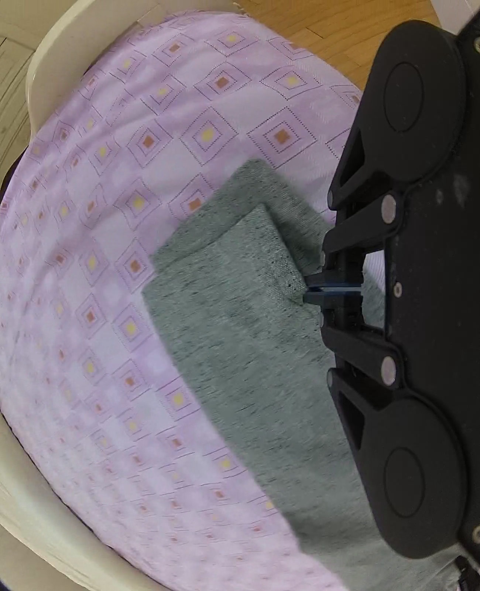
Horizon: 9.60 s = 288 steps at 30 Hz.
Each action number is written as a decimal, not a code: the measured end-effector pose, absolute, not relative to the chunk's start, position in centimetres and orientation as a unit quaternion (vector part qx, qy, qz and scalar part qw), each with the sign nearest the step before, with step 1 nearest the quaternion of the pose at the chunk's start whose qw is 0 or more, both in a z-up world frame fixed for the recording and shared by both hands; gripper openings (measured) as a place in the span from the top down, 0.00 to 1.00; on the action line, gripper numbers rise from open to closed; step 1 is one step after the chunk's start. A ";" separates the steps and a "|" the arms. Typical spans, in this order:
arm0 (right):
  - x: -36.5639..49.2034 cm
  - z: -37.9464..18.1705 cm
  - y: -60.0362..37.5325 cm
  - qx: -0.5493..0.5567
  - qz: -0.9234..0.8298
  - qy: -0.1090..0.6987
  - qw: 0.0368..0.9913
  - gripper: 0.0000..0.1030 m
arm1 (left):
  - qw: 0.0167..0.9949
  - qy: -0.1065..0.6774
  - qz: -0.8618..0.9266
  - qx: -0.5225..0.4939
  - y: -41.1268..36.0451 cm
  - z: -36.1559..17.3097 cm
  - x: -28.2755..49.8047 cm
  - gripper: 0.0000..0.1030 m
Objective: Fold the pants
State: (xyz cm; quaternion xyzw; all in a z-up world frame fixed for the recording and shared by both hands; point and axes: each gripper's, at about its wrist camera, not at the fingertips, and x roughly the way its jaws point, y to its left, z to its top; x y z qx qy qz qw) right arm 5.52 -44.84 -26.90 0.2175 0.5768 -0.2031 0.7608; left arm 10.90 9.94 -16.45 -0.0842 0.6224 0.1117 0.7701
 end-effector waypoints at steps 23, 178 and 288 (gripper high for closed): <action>3.7 -28.1 -47.7 0.276 -0.209 0.514 0.785 0.64 | 0.788 0.601 0.120 -0.047 8.5 -15.1 7.9 0.95; 24.6 -33.1 1.5 -0.036 0.344 0.612 0.711 0.68 | 0.776 0.627 0.042 -0.062 26.4 -23.2 13.7 0.86; 24.3 -32.9 -11.4 0.021 0.083 0.562 0.823 0.85 | 0.790 0.606 -0.088 0.020 13.9 -20.9 21.7 0.89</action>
